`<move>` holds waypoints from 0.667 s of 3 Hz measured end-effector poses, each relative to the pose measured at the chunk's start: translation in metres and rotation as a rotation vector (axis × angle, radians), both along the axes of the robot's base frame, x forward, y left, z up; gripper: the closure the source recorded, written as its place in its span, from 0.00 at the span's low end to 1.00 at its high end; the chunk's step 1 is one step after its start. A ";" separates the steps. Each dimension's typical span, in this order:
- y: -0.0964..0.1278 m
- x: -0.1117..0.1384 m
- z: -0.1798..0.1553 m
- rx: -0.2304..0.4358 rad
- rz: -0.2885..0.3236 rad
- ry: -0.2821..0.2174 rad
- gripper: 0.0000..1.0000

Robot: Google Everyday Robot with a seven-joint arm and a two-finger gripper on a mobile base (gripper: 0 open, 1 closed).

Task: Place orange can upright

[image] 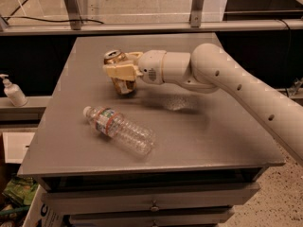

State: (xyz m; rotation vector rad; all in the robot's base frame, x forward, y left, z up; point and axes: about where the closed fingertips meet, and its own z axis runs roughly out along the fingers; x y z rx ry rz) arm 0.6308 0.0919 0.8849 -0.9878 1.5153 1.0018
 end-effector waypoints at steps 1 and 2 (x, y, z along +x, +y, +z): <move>-0.004 0.000 0.001 0.014 -0.016 -0.007 1.00; -0.004 0.000 0.001 0.014 -0.016 -0.007 0.84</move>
Offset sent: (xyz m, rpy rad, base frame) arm 0.0053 -0.0567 -0.0013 0.0559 -0.0677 -0.1237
